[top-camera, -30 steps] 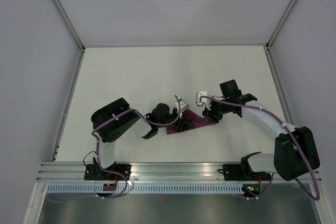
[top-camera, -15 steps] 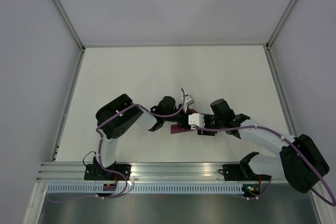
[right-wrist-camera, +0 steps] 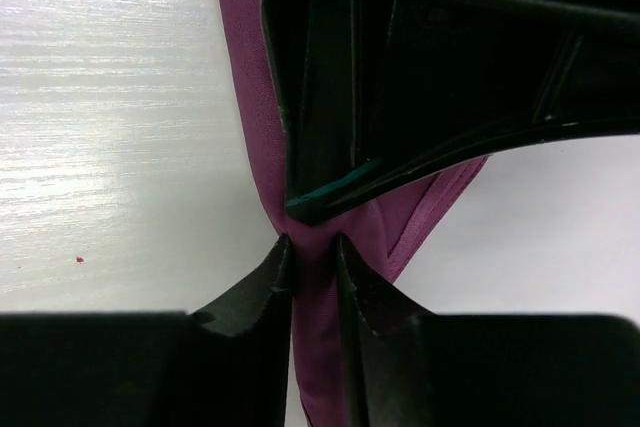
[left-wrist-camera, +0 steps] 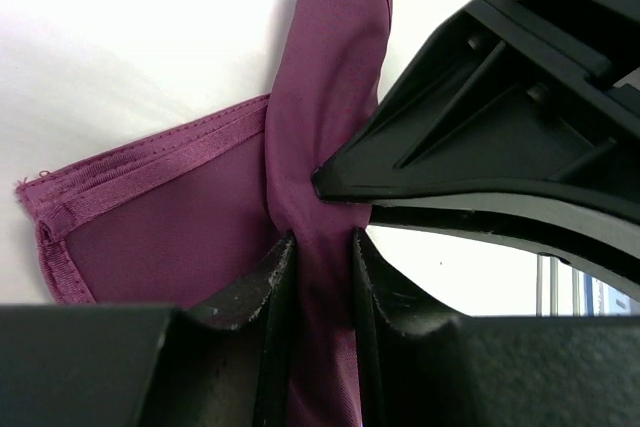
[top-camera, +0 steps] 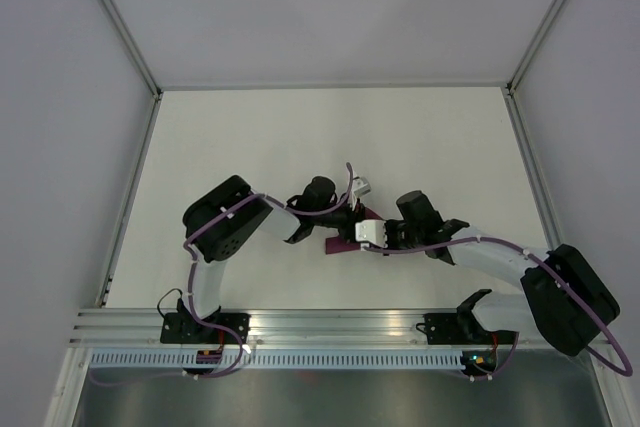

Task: Fold the napkin, place the utensils inside, and roll it up
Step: Roll the napkin with the utensil

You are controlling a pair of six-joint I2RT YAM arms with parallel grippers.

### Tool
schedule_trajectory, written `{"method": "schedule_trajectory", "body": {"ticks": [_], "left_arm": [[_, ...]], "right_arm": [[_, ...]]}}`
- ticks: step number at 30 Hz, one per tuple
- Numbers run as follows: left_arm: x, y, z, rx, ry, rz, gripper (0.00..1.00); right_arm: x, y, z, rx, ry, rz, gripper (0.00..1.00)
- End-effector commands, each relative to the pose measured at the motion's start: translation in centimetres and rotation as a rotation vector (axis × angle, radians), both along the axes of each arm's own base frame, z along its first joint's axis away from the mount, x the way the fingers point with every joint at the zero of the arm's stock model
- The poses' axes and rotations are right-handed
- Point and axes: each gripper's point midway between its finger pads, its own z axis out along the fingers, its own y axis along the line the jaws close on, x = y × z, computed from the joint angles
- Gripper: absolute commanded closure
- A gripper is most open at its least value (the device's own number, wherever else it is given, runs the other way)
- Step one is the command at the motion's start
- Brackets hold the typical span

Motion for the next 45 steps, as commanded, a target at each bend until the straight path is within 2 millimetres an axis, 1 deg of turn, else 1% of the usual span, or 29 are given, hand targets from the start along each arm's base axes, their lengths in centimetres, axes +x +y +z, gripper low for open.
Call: {"method": "schedule_trajectory", "body": {"ticks": [1,2,3,6,11,12,14,16,17,19,20,22,25,28,29,30,31,32,33,34,35,37,38,40,41,42,43,44,45], "left_arm": [[-5.9,5.9,-8.5,0.312,0.294,-0.032,0.89],[-5.8,5.8,-8.3,0.309,0.291,-0.029,0.84],[-5.6,5.8,-8.0,0.304,0.285,-0.028,0.82],[-5.3,5.7,-7.4,0.292,0.268,-0.023,0.79],[-4.1,5.3,-5.8,0.266,0.222,0.002,0.67],[-4.0,5.3,-5.6,0.263,0.213,0.005,0.66],[-3.3,5.1,-4.7,0.248,0.177,0.029,0.63],[-2.4,5.5,-4.5,0.257,0.142,0.09,0.62],[-1.5,5.3,-3.3,0.227,0.098,0.118,0.6],[-0.8,5.8,-3.0,0.23,0.06,0.179,0.56],[-0.1,5.6,-1.8,0.198,0.021,0.203,0.52],[0.6,6.3,-1.5,0.203,-0.01,0.258,0.46],[1.7,6.8,-0.4,0.184,-0.066,0.324,0.44],[3.7,8.4,0.8,0.184,-0.146,0.473,0.42],[3.7,9.8,0.2,0.204,-0.152,0.523,0.41],[5.3,10.7,1.9,0.163,-0.202,0.628,0.4],[5.5,11.5,2.2,0.151,-0.211,0.668,0.39],[5.4,13.1,1.9,0.158,-0.221,0.724,0.37],[5.9,14.0,2.8,0.134,-0.248,0.783,0.36],[6.3,14.3,4.0,0.084,-0.279,0.81,0.35],[5.8,15.2,3.6,0.091,-0.285,0.824,0.34],[5.9,15.7,5.1,0.04,-0.312,0.862,0.31],[5.7,16.3,5.0,0.046,-0.317,0.876,0.31],[5.8,16.5,6.6,-0.009,-0.347,0.895,0.28],[5.5,16.9,6.6,-0.009,-0.358,0.892,0.28],[5.5,17.0,7.1,-0.023,-0.372,0.894,0.28],[5.3,17.2,8.0,-0.059,-0.394,0.896,0.28],[5.1,17.2,8.7,-0.077,-0.428,0.879,0.27],[4.7,17.2,9.2,-0.097,-0.459,0.863,0.27]], "right_arm": [[-1.3,-1.3,-2.2,-0.074,0.057,0.004,0.76],[-1.4,-1.4,-2.4,-0.079,0.062,0.006,0.8],[-1.4,-1.4,-2.4,-0.084,0.062,0.009,0.86],[-1.8,-1.6,-2.6,-0.103,0.091,0.022,0.92],[-2.4,-1.7,-3.1,-0.16,0.194,0.036,0.95],[-2.2,-1.5,-2.9,-0.16,0.198,0.036,0.95],[-2.9,-1.7,-3.3,-0.181,0.251,0.043,0.96],[-3.0,-1.6,-3.0,-0.195,0.296,0.045,0.96],[-3.4,-1.5,-3.3,-0.205,0.331,0.05,0.97],[-3.4,-1.4,-3.0,-0.22,0.366,0.055,0.98],[-3.6,-1.5,-3.3,-0.233,0.386,0.059,0.98],[-3.7,-1.5,-3.3,-0.246,0.417,0.06,0.98],[-3.8,-1.3,-3.2,-0.252,0.451,0.065,0.98],[-3.9,-1.0,-3.2,-0.254,0.486,0.067,0.98],[-4.0,-1.0,-3.2,-0.256,0.497,0.071,0.99],[-3.9,-0.8,-3.0,-0.256,0.506,0.071,0.99],[-4.0,-0.8,-3.2,-0.259,0.527,0.072,0.99],[-4.0,-0.8,-3.2,-0.262,0.537,0.077,0.99],[-3.8,-0.7,-3.0,-0.264,0.546,0.077,0.99],[-4.0,-0.7,-3.3,-0.268,0.568,0.078,0.99],[-3.9,-0.6,-3.3,-0.27,0.579,0.08,0.99],[-3.6,-0.6,-3.4,-0.277,0.613,0.081,0.99],[-3.3,-0.4,-3.1,-0.272,0.627,0.082,0.99],[-3.1,-0.5,-3.5,-0.278,0.664,0.079,0.99],[-2.8,-0.3,-3.1,-0.274,0.682,0.081,0.99],[-2.7,-0.5,-3.6,-0.279,0.717,0.072,0.99],[-2.6,-0.4,-3.5,-0.278,0.733,0.08,0.99],[-2.3,-0.1,-2.9,-0.271,0.759,0.084,0.99],[-2.3,-0.4,-3.4,-0.283,0.8,0.079,0.99]]}}
